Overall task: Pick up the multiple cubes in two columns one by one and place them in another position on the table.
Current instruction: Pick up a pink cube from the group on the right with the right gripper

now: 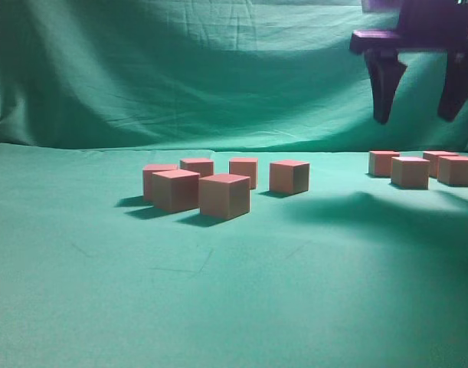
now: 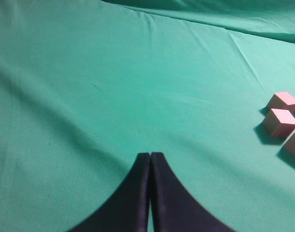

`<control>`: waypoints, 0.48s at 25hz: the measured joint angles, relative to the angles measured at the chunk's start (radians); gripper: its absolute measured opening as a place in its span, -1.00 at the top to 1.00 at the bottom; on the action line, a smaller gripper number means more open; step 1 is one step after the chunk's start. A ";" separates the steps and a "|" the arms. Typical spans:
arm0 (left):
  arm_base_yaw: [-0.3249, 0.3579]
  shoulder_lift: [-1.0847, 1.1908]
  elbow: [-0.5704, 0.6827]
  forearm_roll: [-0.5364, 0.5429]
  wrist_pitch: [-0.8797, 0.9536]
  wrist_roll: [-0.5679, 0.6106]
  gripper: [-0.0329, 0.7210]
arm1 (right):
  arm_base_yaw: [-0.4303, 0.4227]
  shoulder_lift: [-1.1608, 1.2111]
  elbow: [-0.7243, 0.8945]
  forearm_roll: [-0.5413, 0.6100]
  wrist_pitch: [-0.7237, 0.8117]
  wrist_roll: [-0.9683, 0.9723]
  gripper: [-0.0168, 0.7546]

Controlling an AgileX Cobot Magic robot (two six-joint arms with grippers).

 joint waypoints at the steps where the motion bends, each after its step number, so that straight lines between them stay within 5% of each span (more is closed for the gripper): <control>1: 0.000 0.000 0.000 0.000 0.000 0.000 0.91 | 0.000 0.016 0.000 0.000 -0.007 0.000 -0.49; 12: 0.000 0.000 0.000 0.000 0.000 0.000 0.91 | 0.000 0.125 0.000 0.000 -0.103 0.000 -0.49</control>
